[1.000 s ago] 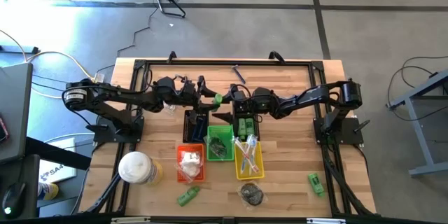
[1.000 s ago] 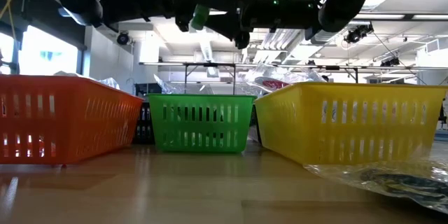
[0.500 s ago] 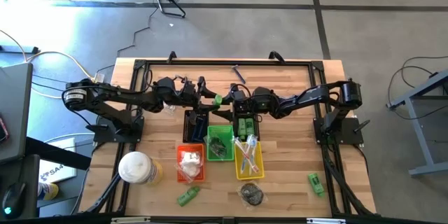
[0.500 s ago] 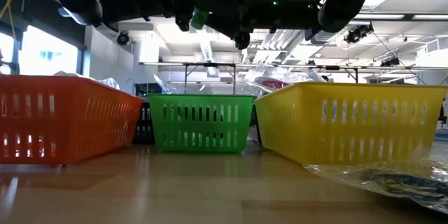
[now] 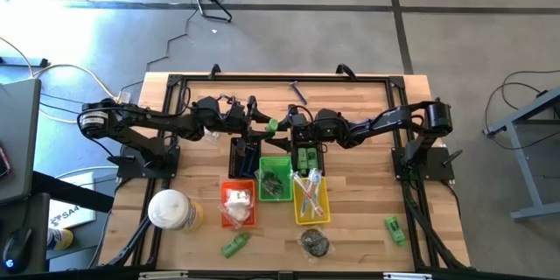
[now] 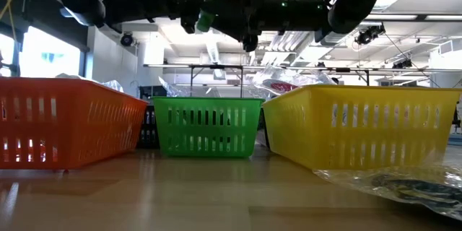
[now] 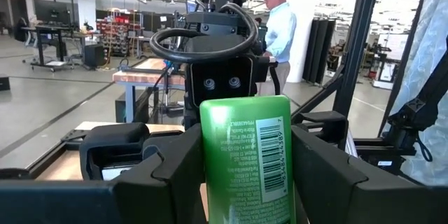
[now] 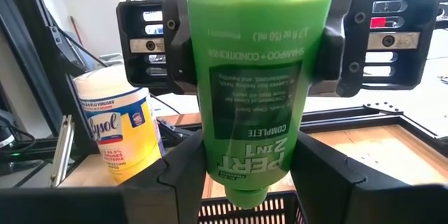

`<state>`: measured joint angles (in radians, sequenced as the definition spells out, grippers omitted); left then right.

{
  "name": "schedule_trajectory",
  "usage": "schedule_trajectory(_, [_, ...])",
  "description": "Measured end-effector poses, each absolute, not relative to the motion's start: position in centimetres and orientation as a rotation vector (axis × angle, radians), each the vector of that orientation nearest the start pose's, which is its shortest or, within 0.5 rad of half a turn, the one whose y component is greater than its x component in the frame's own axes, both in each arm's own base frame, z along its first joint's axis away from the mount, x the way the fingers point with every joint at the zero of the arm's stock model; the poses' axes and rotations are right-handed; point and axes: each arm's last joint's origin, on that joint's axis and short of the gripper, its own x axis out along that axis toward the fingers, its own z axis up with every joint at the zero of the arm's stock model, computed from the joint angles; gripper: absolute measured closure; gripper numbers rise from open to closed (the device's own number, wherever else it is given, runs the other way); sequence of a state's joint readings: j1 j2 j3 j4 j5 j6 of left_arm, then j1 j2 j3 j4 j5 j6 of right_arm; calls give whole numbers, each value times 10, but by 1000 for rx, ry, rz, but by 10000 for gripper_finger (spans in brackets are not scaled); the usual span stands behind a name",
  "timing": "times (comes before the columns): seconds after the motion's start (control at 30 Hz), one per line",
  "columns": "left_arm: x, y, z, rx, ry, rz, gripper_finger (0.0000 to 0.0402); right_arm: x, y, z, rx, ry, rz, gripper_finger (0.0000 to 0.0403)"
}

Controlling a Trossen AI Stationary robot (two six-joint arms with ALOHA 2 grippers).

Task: Pick & Place Travel size toiletries
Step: Put the green shampoo into the right black bin

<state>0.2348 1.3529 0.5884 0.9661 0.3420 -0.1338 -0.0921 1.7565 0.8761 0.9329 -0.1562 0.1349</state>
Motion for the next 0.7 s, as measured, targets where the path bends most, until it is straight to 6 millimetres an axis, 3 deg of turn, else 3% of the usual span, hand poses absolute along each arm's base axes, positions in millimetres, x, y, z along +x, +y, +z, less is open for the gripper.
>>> schedule_trajectory(0.23, [269, 54, 254, -52, -183, -115, 213, 366, -29, 217, 125, -44, 67, 227])
schedule_trajectory(0.5, [274, 56, 261, -52, -166, -111, 169, 366, -29, 217, 128, -43, 68, 227])
schedule_trajectory(0.7, [269, 55, 268, -24, -184, -113, 163, 366, -29, 215, 133, -2, 70, 227])
